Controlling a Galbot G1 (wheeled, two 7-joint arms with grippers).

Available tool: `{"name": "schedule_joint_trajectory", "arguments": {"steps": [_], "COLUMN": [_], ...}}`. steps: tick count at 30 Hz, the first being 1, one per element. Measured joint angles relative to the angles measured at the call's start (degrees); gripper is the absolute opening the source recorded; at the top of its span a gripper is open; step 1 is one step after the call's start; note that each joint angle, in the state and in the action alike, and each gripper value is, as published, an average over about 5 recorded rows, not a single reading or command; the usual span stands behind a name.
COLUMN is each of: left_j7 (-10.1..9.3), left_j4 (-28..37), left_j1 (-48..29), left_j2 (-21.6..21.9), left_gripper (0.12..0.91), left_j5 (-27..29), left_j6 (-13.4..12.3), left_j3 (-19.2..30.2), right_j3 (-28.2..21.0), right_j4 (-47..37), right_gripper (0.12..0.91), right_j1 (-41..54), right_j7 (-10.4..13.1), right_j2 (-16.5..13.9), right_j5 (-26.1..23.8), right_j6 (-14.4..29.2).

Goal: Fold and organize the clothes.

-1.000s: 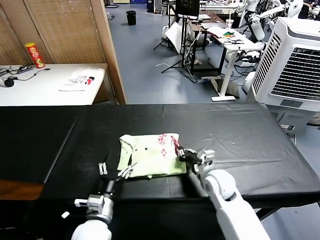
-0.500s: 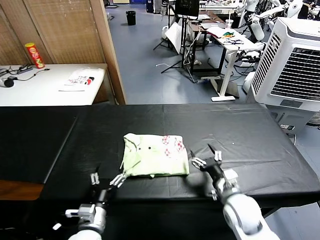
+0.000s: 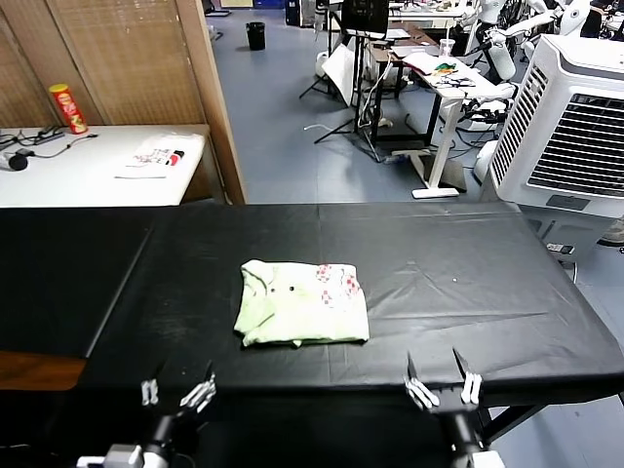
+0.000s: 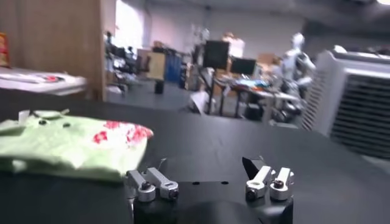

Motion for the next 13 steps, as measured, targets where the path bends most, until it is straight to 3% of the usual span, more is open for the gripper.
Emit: {"name": "schedule_joint_trajectory", "arguments": {"steps": [5, 13], "left_j7": [-0.11, 0.11], "left_j4": [-1.6, -2.3], "left_j1": [2.0, 2.0], "left_j2": [1.1, 1.7], "left_gripper": [0.798, 0.798], "left_j5": [-1.8, -2.7], "left_j6": [2.3, 4.1], "left_j3": [-1.7, -2.4], "right_j3": [0.2, 0.2], "right_j4": [3.5, 5.4], "right_gripper": [0.798, 0.798], "right_j1": [-7.6, -11.8], "right_j7": [3.0, 3.4], "right_j2": [0.3, 0.5], "right_j5": [0.9, 1.2], "right_j6": [-0.8, -1.0]}}
